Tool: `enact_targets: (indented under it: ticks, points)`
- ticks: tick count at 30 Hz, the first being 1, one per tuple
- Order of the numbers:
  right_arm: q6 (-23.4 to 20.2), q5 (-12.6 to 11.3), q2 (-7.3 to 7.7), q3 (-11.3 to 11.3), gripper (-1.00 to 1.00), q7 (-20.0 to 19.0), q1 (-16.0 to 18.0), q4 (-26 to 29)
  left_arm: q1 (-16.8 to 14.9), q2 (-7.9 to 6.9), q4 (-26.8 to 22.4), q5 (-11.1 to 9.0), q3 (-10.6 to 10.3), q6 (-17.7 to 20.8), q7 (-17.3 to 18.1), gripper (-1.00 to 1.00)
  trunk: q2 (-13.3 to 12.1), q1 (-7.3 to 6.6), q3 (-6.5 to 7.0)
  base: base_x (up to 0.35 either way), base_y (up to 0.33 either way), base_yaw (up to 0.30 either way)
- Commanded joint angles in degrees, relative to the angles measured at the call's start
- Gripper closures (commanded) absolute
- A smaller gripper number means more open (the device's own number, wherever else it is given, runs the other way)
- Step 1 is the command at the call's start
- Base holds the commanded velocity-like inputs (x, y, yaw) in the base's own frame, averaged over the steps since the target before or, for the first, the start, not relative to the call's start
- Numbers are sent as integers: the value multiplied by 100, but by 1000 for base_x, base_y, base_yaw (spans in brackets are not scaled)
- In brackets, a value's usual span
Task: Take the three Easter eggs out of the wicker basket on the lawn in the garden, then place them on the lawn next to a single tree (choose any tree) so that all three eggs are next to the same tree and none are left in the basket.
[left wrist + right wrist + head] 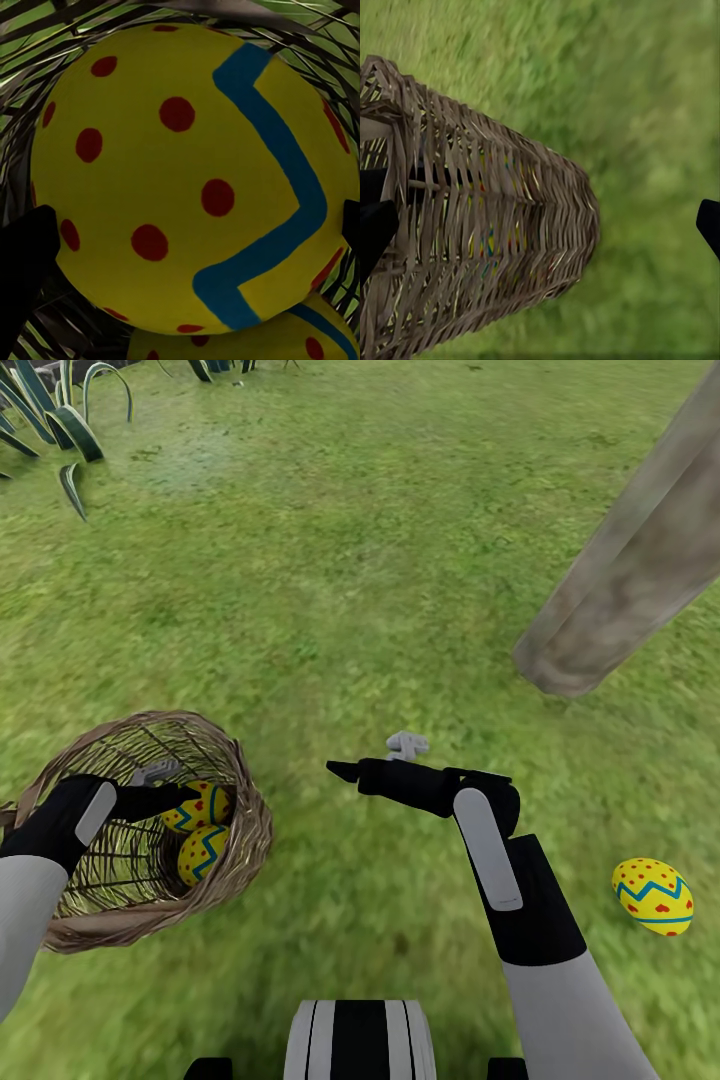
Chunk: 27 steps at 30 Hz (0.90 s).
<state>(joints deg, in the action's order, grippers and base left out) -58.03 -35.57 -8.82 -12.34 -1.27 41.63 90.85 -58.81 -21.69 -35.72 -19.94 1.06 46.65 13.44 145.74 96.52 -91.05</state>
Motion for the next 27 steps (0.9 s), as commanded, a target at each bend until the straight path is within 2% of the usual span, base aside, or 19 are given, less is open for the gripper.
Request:
enact_targets:
  ticks: [1, 19, 27]
  points:
    - [-24, 15, -3, 3, -100, -13, 3, 3, 1, -2, 1, 207, 8, 2, 10, 100, 1, 0, -4, 0, 0, 0]
    - [-24, 15, 3, 3, -100, -13, 3, 3, 1, 2, 5, 201, 15, 11, 0, 100, -2, -5, 40, 0, 0, 0]
    - [-24, 15, -2, 3, -100, -13, 3, 3, 1, 7, 8, 201, 24, 36, 2, 100, -8, -18, 151, 0, 0, 0]
